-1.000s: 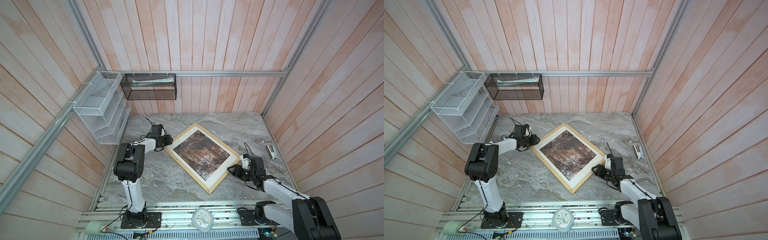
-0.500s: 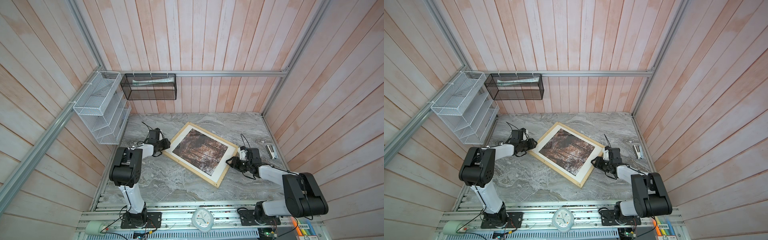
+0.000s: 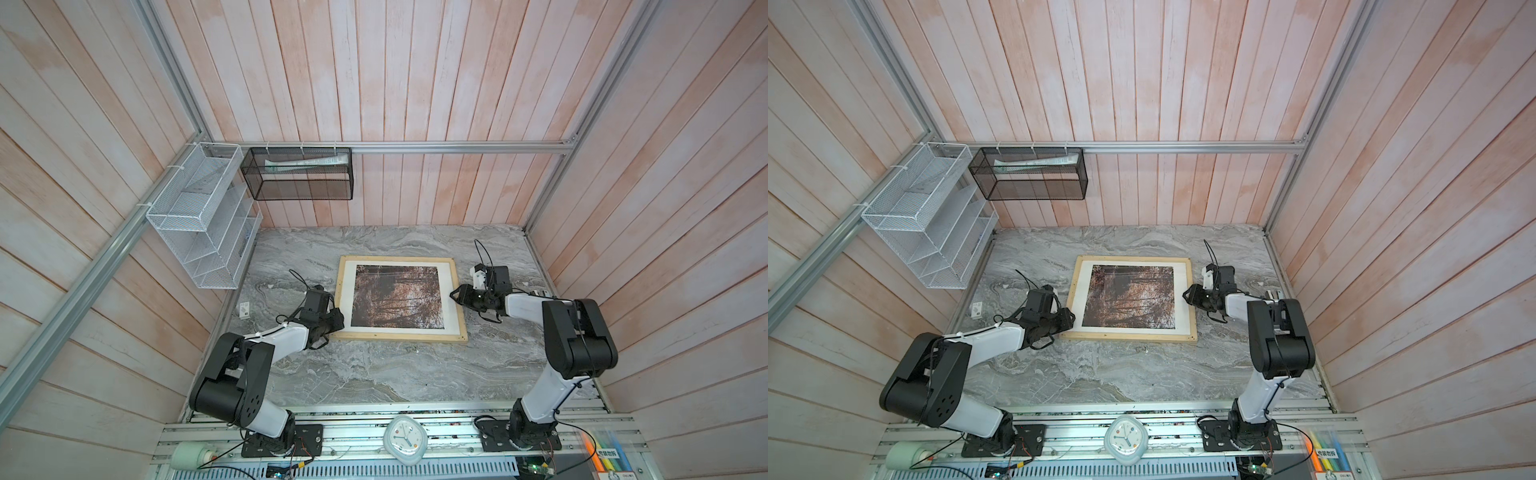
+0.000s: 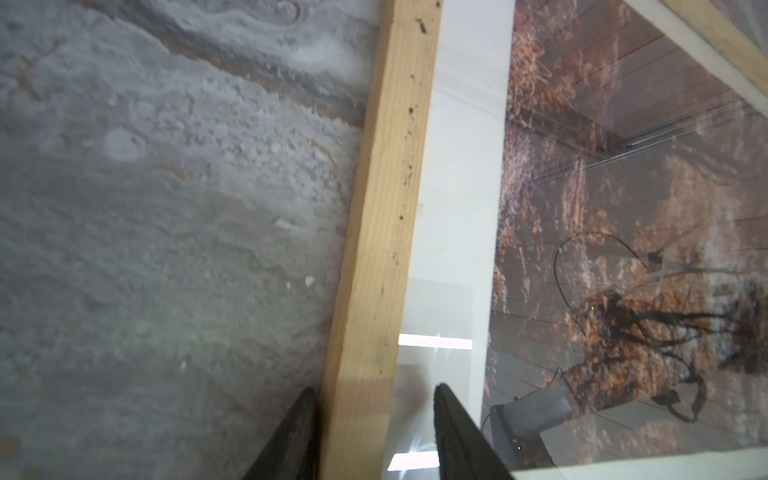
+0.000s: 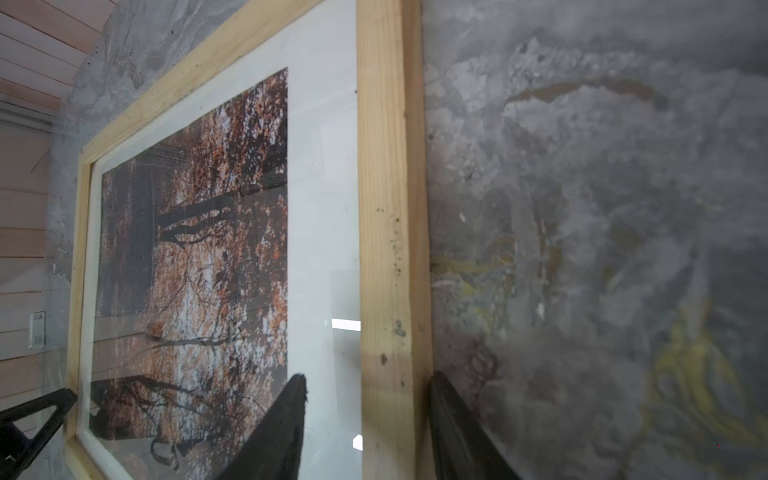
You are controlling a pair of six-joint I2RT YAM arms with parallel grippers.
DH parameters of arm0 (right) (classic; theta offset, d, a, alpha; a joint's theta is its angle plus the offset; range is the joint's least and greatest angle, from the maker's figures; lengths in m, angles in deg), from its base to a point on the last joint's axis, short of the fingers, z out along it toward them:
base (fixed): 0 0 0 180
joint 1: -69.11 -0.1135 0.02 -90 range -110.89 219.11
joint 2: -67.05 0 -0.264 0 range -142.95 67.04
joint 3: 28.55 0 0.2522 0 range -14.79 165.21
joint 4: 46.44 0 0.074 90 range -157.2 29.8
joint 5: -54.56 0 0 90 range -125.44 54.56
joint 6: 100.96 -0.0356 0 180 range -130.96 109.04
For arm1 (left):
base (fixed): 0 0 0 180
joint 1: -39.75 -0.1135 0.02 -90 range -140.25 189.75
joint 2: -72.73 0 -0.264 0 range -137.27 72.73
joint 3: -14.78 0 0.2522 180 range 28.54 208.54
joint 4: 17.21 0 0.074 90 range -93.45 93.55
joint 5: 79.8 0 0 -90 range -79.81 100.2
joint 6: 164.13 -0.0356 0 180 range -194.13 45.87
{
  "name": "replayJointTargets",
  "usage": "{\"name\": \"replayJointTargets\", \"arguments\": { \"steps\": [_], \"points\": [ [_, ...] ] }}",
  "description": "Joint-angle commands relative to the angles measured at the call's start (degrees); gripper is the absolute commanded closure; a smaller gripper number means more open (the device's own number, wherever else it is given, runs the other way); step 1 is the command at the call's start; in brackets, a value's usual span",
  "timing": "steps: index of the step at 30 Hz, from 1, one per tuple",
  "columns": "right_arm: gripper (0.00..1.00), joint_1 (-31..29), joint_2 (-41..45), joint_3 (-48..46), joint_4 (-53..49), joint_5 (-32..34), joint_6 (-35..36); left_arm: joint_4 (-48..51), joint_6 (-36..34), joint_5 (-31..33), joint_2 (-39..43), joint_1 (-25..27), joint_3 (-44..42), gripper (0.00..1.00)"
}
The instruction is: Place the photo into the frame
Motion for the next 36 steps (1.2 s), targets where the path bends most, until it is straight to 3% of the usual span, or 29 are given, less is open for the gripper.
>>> {"name": "replayJointTargets", "arguments": {
  "steps": [1,10,19,27,36],
  "points": [
    [0.53,-2.06,-5.19,5.96,-0.50,-10.51,0.89,1.27,4.43,-7.91,5.30,4.65,-4.73,0.53],
    [0.55,-5.63,-14.45,18.00,-1.84,-12.52,-0.36,-2.01,11.45,-11.77,20.68,10.81,-14.64,0.50],
    [0.56,-2.51,-12.19,18.40,-3.03,-10.51,-0.02,4.67,11.07,-7.22,28.13,11.27,-12.75,0.45],
    [0.56,2.49,-3.13,10.27,-2.82,-8.61,1.68,6.83,6.45,-4.66,26.08,11.22,-5.71,0.42],
    [0.56,3.69,8.44,-2.93,0.16,-6.24,0.93,7.59,-0.51,-2.01,16.90,8.10,7.06,0.41]
  ]
}}
